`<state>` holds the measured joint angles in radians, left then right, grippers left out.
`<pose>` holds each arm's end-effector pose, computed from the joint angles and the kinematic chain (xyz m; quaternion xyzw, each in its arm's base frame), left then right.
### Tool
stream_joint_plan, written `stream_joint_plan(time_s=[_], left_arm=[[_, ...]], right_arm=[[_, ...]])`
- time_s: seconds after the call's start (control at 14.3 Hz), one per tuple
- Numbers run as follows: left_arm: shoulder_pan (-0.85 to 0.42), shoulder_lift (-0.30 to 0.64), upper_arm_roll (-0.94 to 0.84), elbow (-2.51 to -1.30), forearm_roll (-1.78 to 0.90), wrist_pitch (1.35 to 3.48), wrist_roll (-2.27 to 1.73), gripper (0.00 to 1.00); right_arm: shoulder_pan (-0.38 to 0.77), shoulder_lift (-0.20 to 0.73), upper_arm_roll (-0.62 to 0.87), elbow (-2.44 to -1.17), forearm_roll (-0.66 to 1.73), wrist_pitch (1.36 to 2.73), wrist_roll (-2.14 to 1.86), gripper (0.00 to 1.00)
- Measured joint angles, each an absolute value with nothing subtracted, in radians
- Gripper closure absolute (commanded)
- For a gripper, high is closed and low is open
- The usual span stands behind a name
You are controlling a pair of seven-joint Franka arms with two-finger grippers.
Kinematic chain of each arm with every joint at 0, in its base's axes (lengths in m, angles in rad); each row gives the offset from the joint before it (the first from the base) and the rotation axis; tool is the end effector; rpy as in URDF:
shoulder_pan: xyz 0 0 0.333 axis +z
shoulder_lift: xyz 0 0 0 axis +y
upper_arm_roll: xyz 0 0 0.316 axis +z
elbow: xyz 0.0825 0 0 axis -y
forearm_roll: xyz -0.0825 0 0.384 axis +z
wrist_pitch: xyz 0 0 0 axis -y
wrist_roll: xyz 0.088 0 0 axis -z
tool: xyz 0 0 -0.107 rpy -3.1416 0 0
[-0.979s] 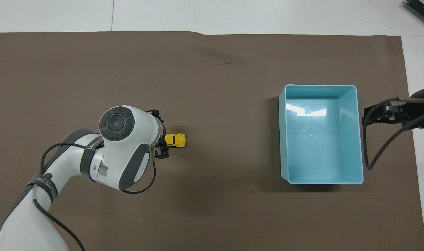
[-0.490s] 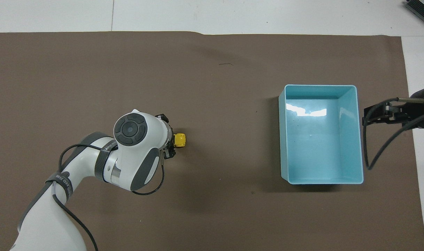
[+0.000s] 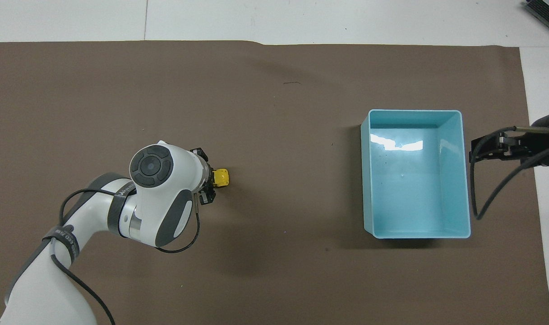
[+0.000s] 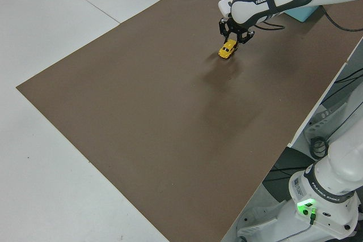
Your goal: Wind up and store yellow beetle car
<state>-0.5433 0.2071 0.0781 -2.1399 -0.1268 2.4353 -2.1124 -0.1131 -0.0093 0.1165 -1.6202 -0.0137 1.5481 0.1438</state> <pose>0.5131 -0.2587 0.3167 0.6447 0.7623 -0.0214 0.0527 0.5477 0.0007 0.6045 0.9970 -0.0701 -0.0308 0.0097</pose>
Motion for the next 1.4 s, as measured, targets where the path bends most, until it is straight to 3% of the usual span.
stream_joint_plan(time_s=[0.7,0.77,0.84,0.91,0.98,1.19,1.4], left_arm=[[-0.433,0.161,0.08,-2.196,-0.136,2.415,-1.947,0.95],[-0.429,0.16,0.08,-2.197,-0.136,2.414,-1.939,0.84],[-0.425,0.159,0.08,-2.197,-0.136,2.411,-1.934,0.55],[-0.424,0.159,0.081,-2.197,-0.136,2.408,-1.931,0.13],[-0.423,0.161,0.083,-2.194,-0.136,2.402,-1.929,0.0],[-0.422,0.168,0.089,-2.154,-0.136,2.318,-1.922,0.0],[-0.422,0.161,0.087,-2.038,-0.136,2.173,-1.921,0.0]], right_arm=[[-0.113,-0.009,0.117,-1.62,-0.014,1.548,0.144,0.0],[-0.113,-0.009,0.117,-1.62,-0.014,1.548,0.144,0.0],[-0.113,-0.009,0.117,-1.62,-0.014,1.548,0.144,0.0],[-0.113,-0.009,0.117,-1.62,-0.014,1.548,0.144,0.0],[-0.113,-0.009,0.117,-1.62,-0.014,1.548,0.144,0.0],[-0.113,-0.009,0.117,-1.62,-0.014,1.548,0.144,0.0],[-0.113,-0.009,0.117,-1.62,-0.014,1.548,0.144,0.0]])
